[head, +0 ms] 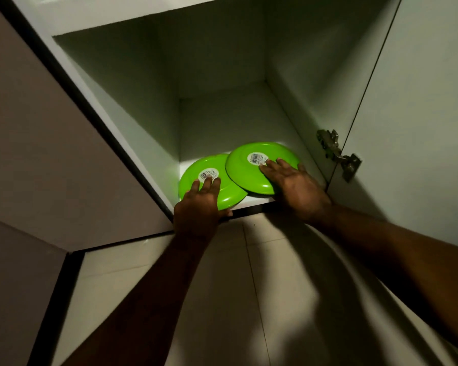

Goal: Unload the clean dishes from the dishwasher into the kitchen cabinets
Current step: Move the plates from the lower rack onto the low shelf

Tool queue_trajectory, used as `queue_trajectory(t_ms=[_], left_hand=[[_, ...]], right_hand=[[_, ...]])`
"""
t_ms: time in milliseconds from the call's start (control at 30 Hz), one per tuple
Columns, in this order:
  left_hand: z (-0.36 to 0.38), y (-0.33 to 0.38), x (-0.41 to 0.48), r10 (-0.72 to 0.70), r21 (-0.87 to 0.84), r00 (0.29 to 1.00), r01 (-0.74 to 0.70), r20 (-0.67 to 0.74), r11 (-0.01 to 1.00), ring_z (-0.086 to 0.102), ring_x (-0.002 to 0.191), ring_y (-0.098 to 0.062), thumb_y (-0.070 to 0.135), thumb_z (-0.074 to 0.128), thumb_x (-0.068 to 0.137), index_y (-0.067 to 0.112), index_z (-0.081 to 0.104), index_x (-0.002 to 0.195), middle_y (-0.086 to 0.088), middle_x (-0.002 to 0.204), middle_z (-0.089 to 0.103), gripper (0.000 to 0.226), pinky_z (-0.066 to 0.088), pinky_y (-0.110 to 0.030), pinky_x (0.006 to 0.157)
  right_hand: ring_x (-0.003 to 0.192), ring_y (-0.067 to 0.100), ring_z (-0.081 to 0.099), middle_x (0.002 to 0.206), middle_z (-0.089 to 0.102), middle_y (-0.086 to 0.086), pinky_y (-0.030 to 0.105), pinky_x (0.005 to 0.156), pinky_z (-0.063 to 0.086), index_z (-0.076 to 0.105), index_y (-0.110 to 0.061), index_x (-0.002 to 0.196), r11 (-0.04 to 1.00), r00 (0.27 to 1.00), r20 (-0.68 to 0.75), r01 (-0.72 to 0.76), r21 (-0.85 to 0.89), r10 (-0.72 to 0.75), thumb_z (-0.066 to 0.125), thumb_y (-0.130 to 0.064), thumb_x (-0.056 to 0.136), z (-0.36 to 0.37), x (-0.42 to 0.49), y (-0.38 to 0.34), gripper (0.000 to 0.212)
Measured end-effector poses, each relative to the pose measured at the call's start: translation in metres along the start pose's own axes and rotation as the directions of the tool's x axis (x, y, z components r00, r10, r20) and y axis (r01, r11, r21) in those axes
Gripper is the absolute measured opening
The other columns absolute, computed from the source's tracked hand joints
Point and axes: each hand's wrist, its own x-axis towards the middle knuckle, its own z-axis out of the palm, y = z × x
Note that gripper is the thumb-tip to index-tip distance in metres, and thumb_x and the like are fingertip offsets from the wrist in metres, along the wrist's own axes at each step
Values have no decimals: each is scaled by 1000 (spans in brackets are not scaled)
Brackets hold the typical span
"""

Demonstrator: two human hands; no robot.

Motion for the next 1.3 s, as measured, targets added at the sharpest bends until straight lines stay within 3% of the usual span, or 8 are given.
queue_trajectory(t_ms=[167,500,600,733,833,1033,1200,1300], left_hand=[[12,1,8,-2,-27,999,3,33,1000,22,148,-30,61,62,81,26,17,156,1,162,22,94,41,-46,103],[12,-3,21,43,-55,998,-41,43,998,12,150,-29,69,61,76,22,9,157,-2,164,13,107,27,-44,115],[14,1,20,52,-97,998,-49,38,994,18,147,-37,77,57,71,12,17,156,-13,161,19,114,23,-49,115],[24,0,16,91,-128,996,-94,-24,987,40,135,-46,90,27,70,-1,38,147,-24,149,41,119,38,-57,103],[25,0,10,98,-167,994,-105,-46,980,39,138,-40,81,19,83,-1,37,147,-21,151,40,105,39,-56,104],[26,-2,1,88,-268,994,-104,-71,958,42,133,-48,37,41,91,-1,47,141,-29,144,44,63,45,-62,98],[18,-1,4,61,-277,998,-52,25,959,8,150,-33,60,19,87,10,19,155,-15,163,12,84,16,-45,120],[11,3,-6,81,-268,997,-77,5,960,16,149,-36,61,17,86,5,25,153,-17,160,20,87,22,-49,118]], right_hand=[[150,22,8,163,10,1,51,118,14,12,-23,156,999,1000,-1,0,-43,0,55,-41,95,9,12,5,76],[151,21,3,163,10,1,50,118,3,15,-23,155,998,999,-47,-13,56,16,55,-50,91,26,19,15,81],[151,22,2,163,10,3,49,118,1,17,-21,155,995,998,-68,-8,96,15,52,-54,90,27,18,18,81],[151,24,2,163,8,7,40,119,-2,16,-18,155,997,993,-120,30,65,-22,51,-51,93,30,15,19,78],[151,22,0,163,6,6,35,118,-5,13,-16,155,998,988,-148,45,44,-38,44,-53,96,31,9,20,76],[151,23,3,163,8,8,39,122,5,15,-14,155,998,991,-129,27,51,-20,31,-43,100,28,1,20,65],[151,21,-3,164,-3,6,41,121,11,3,-15,156,999,998,-65,9,41,-7,32,-51,98,17,-3,17,74],[151,21,-2,164,-1,7,42,121,11,3,-13,156,999,996,-85,0,50,4,21,-55,92,6,-10,14,79]])
